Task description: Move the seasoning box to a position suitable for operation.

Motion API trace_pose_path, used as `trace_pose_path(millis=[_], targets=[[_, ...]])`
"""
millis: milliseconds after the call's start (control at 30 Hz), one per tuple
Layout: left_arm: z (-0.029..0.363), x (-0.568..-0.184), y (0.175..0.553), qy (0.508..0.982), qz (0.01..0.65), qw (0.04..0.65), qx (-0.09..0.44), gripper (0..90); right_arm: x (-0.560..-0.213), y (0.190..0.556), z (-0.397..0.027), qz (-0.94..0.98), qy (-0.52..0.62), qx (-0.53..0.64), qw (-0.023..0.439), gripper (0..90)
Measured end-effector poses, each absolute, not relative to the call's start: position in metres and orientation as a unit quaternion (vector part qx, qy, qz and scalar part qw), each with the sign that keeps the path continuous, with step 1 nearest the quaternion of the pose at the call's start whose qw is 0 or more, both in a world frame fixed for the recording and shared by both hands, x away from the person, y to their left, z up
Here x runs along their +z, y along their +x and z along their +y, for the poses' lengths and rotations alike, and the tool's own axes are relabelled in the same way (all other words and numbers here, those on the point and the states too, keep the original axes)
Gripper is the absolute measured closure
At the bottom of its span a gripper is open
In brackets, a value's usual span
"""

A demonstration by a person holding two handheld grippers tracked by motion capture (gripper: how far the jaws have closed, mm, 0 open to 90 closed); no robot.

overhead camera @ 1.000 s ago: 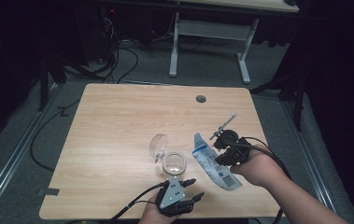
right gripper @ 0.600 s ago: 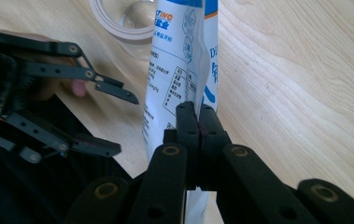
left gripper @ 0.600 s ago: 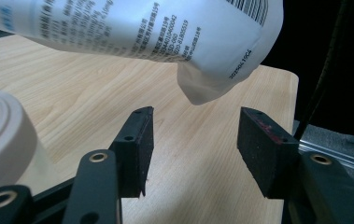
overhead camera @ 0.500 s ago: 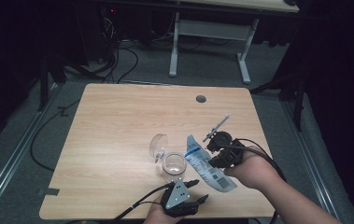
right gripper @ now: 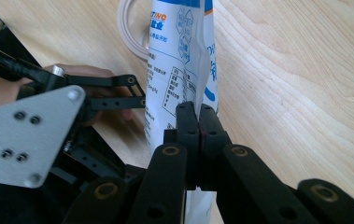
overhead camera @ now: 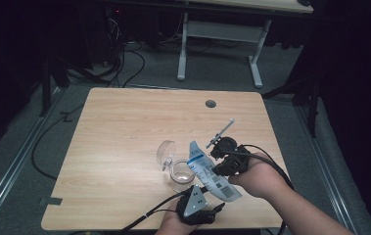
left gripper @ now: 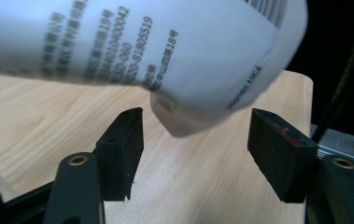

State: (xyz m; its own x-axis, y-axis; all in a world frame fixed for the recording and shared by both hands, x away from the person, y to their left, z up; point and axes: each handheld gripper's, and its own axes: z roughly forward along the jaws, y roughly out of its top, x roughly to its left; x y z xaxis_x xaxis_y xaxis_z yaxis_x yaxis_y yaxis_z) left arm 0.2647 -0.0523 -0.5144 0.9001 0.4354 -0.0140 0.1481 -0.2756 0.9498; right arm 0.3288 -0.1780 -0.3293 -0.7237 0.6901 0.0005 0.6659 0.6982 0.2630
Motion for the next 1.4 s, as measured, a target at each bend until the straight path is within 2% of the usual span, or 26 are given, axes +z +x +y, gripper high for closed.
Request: trace_pose_path(millis=[133, 300, 367, 500, 833, 1400], targets=[[-0.056, -0.512, 0.264, 0.786, 0.186, 0.574, 0.134, 36.8, -0.327, 0.328, -0.176, 0.92, 0.368, 0.126, 0.049, 90.0], [-0.053, -0.507, 0.258, 0.787, 0.193, 0.567, 0.148, 50.1, -0.327, 0.328, -0.176, 0.919, 0.369, 0.126, 0.051, 90.0], [-0.052, -0.507, 0.256, 0.786, 0.193, 0.566, 0.155, 51.5, -0.327, 0.328, -0.176, 0.919, 0.369, 0.126, 0.051, 90.0], [-0.051, -0.506, 0.25, 0.787, 0.19, 0.563, 0.166, 60.2, -0.329, 0.328, -0.177, 0.919, 0.372, 0.123, 0.053, 90.0], [-0.048, -0.507, 0.247, 0.792, 0.199, 0.552, 0.17, 61.9, -0.334, 0.328, -0.172, 0.921, 0.367, 0.124, 0.051, 90.0], [-0.044, -0.502, 0.249, 0.782, 0.213, 0.566, 0.154, 62.1, -0.332, 0.333, -0.164, 0.925, 0.349, 0.141, 0.055, 90.0]])
